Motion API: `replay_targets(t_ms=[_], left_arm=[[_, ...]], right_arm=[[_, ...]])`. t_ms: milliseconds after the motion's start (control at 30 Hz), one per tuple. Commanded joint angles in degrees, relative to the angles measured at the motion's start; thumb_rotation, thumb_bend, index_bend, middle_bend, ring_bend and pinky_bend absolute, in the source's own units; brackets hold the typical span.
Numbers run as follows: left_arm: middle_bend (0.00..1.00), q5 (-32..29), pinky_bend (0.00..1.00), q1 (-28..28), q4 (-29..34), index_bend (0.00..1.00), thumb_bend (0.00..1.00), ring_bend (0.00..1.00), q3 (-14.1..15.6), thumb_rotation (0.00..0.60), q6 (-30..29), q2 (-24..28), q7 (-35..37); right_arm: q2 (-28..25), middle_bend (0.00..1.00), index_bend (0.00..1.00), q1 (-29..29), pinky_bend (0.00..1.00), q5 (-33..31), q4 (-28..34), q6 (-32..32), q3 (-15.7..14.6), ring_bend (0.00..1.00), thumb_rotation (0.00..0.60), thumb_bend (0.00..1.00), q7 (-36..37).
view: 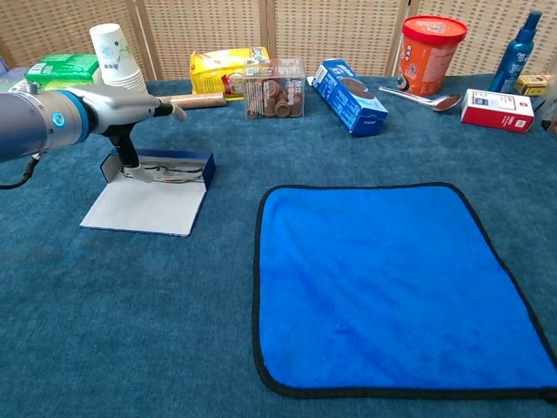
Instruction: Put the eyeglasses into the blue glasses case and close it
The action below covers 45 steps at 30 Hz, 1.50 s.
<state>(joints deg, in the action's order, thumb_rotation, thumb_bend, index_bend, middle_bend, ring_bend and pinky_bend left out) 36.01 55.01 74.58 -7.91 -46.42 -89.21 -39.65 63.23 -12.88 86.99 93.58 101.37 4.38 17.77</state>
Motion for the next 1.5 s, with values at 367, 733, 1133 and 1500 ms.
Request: replay_targets(t_ms=[367, 733, 1133, 1500], left_arm=[[0.04, -2.50, 0.04, 1.25, 7.45, 0.00, 0.15, 0.00, 0.16, 0.538, 8.55, 7.39, 7.87], [0.11, -2.64, 0.07, 3.01, 4.54, 0.00, 0.15, 0.03, 2.03, 0.540, 10.81, 5.44, 11.93], [0.15, -1.24, 0.09, 3.28, 9.08, 0.00, 0.15, 0.05, 4.47, 0.539, 10.96, 8.08, 15.12], [0.14, 1.25, 0.10, 1.93, 15.56, 0.00, 0.15, 0.05, 7.28, 0.541, 8.81, 10.93, 16.91]], right_arm=[[0.19, 0.13, 0.04, -0.12, 0.06, 0.54, 0.70, 0.80, 0.06, 0.00, 0.341, 0.34, -0.80], [-0.10, 0.13, 0.04, -0.54, 0.06, 1.09, 1.46, 1.81, 0.00, 0.00, 0.342, 0.34, -1.42], [-0.10, 0.13, 0.04, -0.91, 0.06, 1.49, 1.16, 2.51, -0.13, 0.00, 0.341, 0.34, -0.94], [-0.12, 0.13, 0.04, -1.16, 0.06, 1.84, 0.69, 3.07, -0.18, 0.00, 0.339, 0.34, -0.17]])
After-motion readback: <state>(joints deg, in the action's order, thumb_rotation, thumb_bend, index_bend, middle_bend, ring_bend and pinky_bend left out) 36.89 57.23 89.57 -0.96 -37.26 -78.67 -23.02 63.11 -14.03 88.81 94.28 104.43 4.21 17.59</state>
